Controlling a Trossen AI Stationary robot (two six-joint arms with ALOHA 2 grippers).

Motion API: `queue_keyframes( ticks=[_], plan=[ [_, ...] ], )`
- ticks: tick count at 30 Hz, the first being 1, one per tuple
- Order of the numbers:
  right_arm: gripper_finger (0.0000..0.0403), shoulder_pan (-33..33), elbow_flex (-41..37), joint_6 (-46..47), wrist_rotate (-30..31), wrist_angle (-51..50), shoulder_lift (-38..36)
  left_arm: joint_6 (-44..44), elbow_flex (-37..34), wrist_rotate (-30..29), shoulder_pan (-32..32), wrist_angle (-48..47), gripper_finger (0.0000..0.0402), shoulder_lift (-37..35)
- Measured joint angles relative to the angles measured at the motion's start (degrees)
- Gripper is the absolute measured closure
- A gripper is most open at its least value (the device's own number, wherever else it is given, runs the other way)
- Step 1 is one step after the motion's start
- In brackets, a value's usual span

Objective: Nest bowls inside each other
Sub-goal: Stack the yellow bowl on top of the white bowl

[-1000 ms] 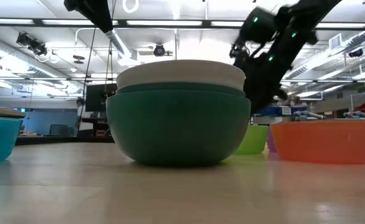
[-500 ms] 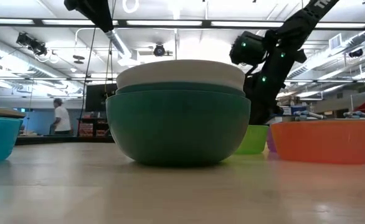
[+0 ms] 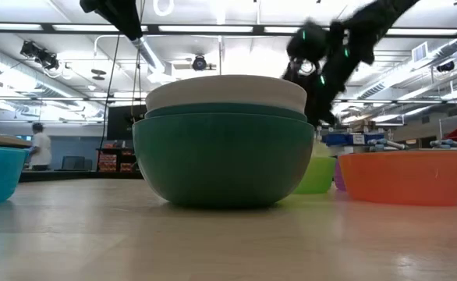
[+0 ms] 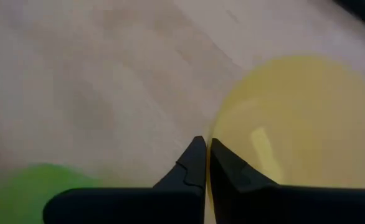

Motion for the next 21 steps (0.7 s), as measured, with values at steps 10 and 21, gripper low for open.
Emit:
queue_keyframes(
  ticks=[10, 21],
  plan=[
    [0.0403, 23.9, 11.4, -3.6, -4.5, -2.1, 0.2, 0.0, 0.0, -0.2, 0.0, 0.7, 0.0257, 0.0],
    [0.0403, 33.2, 12.9, -0.5, -9.2, 4.5, 1.8, 0.0, 0.0, -0.2, 0.0, 2.5, 0.0257, 0.0]
  ],
)
